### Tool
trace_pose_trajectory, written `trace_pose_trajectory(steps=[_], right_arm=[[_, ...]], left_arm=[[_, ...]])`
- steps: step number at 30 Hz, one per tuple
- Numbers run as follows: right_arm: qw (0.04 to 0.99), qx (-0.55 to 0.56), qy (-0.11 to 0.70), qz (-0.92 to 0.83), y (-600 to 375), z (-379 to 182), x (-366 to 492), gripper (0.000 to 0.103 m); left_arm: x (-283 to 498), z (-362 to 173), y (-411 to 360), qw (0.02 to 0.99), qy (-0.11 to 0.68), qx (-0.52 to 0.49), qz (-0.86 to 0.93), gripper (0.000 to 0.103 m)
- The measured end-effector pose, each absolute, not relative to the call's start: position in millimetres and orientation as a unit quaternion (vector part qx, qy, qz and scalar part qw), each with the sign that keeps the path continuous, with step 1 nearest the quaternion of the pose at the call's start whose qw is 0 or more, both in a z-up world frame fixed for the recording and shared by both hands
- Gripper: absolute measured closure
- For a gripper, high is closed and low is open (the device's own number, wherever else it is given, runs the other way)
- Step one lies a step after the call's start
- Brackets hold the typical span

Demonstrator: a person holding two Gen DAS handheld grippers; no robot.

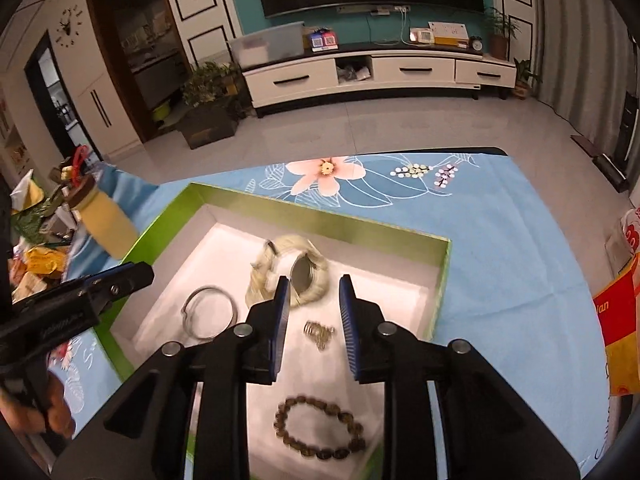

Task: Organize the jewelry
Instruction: 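Release the white watch into the green box with the right tool while the left releases the bangle, then move the left tool to the red-and-white bead bracelet while the right tool moves toward the green jade bracelet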

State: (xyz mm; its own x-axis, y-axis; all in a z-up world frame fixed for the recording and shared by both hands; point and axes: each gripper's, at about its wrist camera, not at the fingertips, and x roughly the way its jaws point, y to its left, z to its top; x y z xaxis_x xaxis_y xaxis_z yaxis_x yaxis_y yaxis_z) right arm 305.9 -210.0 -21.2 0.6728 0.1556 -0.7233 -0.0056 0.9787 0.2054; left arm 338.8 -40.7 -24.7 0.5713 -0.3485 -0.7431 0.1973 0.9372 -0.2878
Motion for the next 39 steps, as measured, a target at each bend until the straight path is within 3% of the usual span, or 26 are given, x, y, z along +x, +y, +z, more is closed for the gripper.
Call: trace_pose_trajectory(steps=[4, 16, 39], right_arm=[[0.91, 0.101, 0.396, 0.061, -213.7, -17.8, 283.7, 0.078], [0.916, 0.109, 0.376, 0.086, -216.7, -13.2, 213.1, 0.063], [0.897, 0.14, 0.412, 0.077, -241.0, -46.7, 115.3, 0.063]], left_arm=[[323.6, -21.6, -32.7, 0.884, 0.432, -0.094, -0.155, 0.051], [245.8, -7.1, -11.5, 0.893, 0.417, -0.086, -0.148, 0.03], [122.8, -60.7, 57.0, 0.87, 0.465, -0.141, -0.09, 0.028]])
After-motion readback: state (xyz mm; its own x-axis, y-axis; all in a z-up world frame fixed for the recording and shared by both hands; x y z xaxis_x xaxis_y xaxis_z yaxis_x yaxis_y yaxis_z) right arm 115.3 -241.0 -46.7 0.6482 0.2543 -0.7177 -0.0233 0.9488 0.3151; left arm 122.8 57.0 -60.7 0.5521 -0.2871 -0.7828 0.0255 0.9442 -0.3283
